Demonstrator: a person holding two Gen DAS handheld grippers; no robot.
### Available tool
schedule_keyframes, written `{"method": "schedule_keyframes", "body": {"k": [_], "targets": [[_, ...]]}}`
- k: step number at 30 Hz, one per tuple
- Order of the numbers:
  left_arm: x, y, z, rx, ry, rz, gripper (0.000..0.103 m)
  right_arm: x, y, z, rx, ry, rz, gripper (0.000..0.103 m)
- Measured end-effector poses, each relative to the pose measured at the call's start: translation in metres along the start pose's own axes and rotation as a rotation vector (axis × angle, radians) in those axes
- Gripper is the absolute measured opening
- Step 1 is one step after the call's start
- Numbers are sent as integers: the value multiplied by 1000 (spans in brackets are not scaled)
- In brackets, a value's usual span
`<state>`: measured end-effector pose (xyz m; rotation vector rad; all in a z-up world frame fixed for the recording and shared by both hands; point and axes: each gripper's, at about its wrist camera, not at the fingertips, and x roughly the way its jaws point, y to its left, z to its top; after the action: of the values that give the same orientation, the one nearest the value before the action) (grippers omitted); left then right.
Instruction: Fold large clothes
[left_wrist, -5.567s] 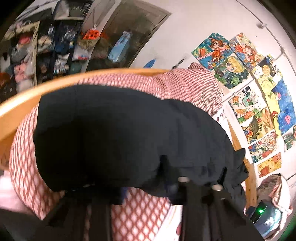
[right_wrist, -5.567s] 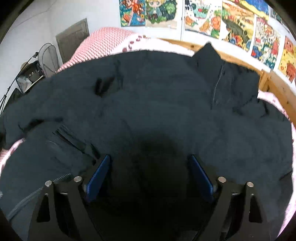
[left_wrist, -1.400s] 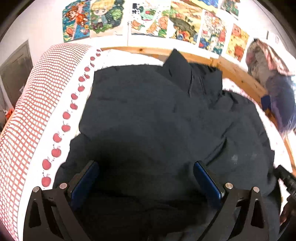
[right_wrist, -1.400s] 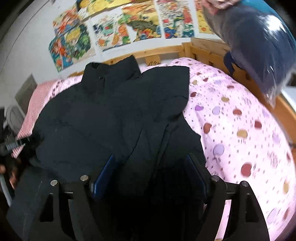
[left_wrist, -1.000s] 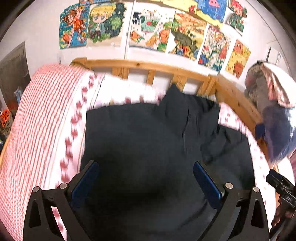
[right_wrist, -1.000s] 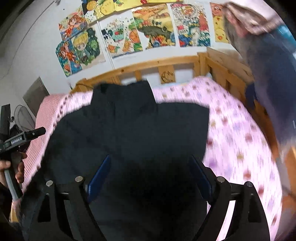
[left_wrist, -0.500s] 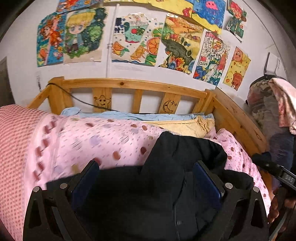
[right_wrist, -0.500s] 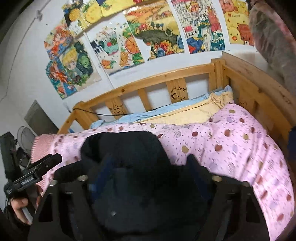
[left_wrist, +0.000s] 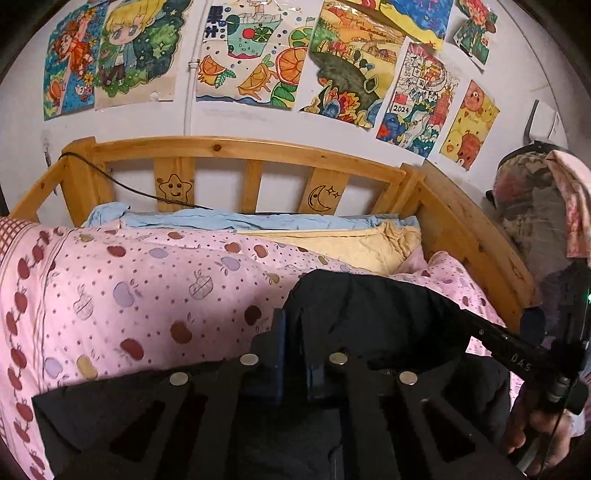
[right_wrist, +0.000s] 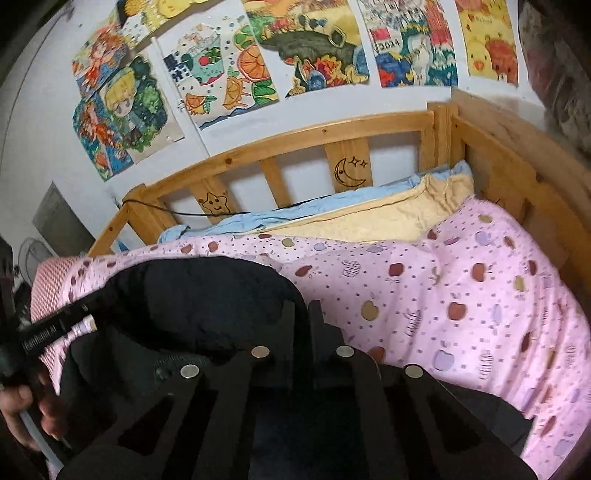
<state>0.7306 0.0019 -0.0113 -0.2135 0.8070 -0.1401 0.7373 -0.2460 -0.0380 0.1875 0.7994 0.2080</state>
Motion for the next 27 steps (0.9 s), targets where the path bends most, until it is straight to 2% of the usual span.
{"method": "schedule_keyframes", "body": {"k": [4,8,14,17,22,27], "targets": [[-24,10,-10,-14,9,-5,5,-29,-2,-11,-60,-19,-1,5],[-48,20,-29,7,44,-9,5,-62,5,-35,-176,-45,-36,4],[-62,24,-69,91,117,10,5,-82,7,-72,-248,-26,-49,4],[-57,21,-93,148,158,36,5,-79,7,-90,-257,4,-46,4],[-35,19,-135,245,197,80,5,-48,2,-115,-265,115,-67,4],[-14,23,-151,247,220,103,5,-16,3,-140,-276,186,-85,1]]}}
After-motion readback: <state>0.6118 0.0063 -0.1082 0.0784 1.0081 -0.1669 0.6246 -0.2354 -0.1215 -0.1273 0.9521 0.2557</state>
